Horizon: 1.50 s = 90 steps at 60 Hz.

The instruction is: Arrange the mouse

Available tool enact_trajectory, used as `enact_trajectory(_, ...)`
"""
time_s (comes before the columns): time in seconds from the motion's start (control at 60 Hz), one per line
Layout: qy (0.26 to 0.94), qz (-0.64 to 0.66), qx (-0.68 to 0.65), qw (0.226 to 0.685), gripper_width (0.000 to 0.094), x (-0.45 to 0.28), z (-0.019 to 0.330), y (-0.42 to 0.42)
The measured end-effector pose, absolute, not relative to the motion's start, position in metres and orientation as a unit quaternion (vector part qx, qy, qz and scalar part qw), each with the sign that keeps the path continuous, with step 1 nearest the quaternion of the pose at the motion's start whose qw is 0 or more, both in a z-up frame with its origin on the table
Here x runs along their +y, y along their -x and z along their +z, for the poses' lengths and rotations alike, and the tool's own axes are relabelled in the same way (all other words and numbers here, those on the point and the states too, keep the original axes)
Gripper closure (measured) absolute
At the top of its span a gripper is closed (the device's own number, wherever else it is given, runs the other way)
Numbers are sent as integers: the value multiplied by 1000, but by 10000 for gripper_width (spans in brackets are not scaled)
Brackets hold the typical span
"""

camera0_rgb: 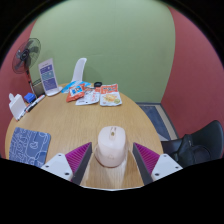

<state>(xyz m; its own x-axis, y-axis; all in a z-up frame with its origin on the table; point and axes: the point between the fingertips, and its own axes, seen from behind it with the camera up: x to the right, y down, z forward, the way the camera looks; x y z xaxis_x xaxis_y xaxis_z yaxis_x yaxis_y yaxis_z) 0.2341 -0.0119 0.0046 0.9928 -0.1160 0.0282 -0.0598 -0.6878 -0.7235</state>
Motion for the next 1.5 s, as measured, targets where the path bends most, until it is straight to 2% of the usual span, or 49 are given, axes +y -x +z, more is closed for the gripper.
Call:
enact_trajectory(0.133,918,-25,59,392,170,8,-10,-236)
enact_trajectory(0.167,914,-26,61,400,226,14,-9,-238)
enact_trajectory(0.217,913,-15,63,402,392,18,-8,-233)
enact_trajectory(0.417,907,-35,53,416,513,21,-6,-235)
enact_trajectory(0.517,909,-38,55,410,517,20,-3,-233)
enact_trajectory(0.55,908,-42,59,412,545,19,3,-234)
enact_trajectory(0.667,888,-69,74,448,546,16,59,-236)
enact_trajectory(0.883,824,-61,105,553,547,-5,238,-174)
enact_trajectory(0.967,813,-33,97,573,547,-12,259,-116)
enact_trajectory(1.017,819,-12,83,568,548,-16,255,-72)
enact_trajectory(1.083,836,19,65,544,549,-20,219,-13)
enact_trajectory(1.217,882,55,30,467,548,-32,104,78)
enact_trajectory(1.283,893,55,18,447,542,-39,58,102)
enact_trajectory(1.383,904,39,-1,426,511,-46,20,115)
enact_trajectory(1.5,915,29,-2,403,402,-55,-5,118)
